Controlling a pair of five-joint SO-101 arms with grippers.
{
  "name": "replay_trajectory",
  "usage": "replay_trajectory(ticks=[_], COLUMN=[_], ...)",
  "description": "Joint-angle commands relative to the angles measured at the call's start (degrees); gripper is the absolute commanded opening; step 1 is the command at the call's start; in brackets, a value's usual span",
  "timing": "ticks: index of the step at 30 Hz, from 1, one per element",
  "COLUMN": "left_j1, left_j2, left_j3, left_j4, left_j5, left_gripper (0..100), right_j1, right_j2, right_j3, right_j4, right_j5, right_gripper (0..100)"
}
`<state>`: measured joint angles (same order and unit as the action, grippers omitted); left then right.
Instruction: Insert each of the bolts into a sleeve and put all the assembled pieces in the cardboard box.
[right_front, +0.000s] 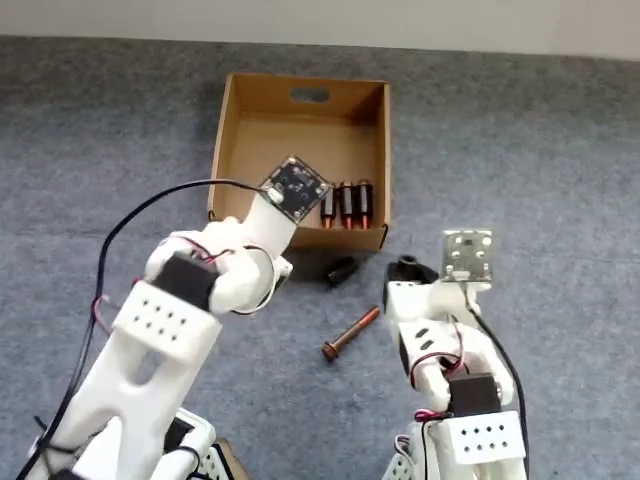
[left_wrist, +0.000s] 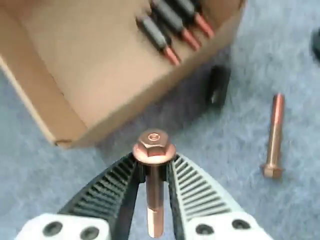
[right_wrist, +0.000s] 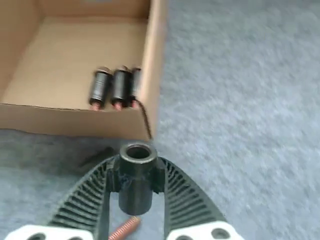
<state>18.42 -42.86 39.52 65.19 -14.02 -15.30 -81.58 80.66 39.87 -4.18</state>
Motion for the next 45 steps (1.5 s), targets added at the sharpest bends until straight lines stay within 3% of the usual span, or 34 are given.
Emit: replay_trajectory(ticks=[1, 7, 14, 21, 24, 30, 38, 45], left_j1=[-0.9, -0.5, 0.9, 11.0, 13.9, 14.9, 14.9, 15.0], left_j2=[-6.3, -12.7, -14.4, -14.4, -14.6, -14.2, -14.1, -14.1], left_j3=[-2.2, -2.2, -2.2, -2.6, -2.6, -2.2, -2.2, -2.2], left_j4=[-4.5, -17.0, -29.8, -31.3, -33.3, -38.4, -39.6, -41.6], left_j5=[5.4, 12.4, 13.3, 21.3, 21.4, 21.5, 21.6, 21.6], left_gripper=[1, 1, 1, 1, 1, 1, 1, 1], right_j1=[-4.4, -8.2, -9.6, -9.4, -9.4, -9.4, -9.5, -9.6], right_j2=[-0.7, -0.5, -0.6, -0.7, -0.8, -3.4, -24.5, -20.9], right_j3=[-0.8, -0.8, -0.8, -1.4, -1.5, -1.0, 3.3, 4.7], right_j4=[-5.6, -15.6, -18.0, -18.4, -18.4, -18.3, -14.4, -14.5], right_j5=[-0.2, -0.2, -0.4, -0.3, -0.3, -0.3, -0.2, -0.2], right_gripper=[0.5, 0.5, 0.5, 0.5, 0.5, 0.5, 0.5, 0.5])
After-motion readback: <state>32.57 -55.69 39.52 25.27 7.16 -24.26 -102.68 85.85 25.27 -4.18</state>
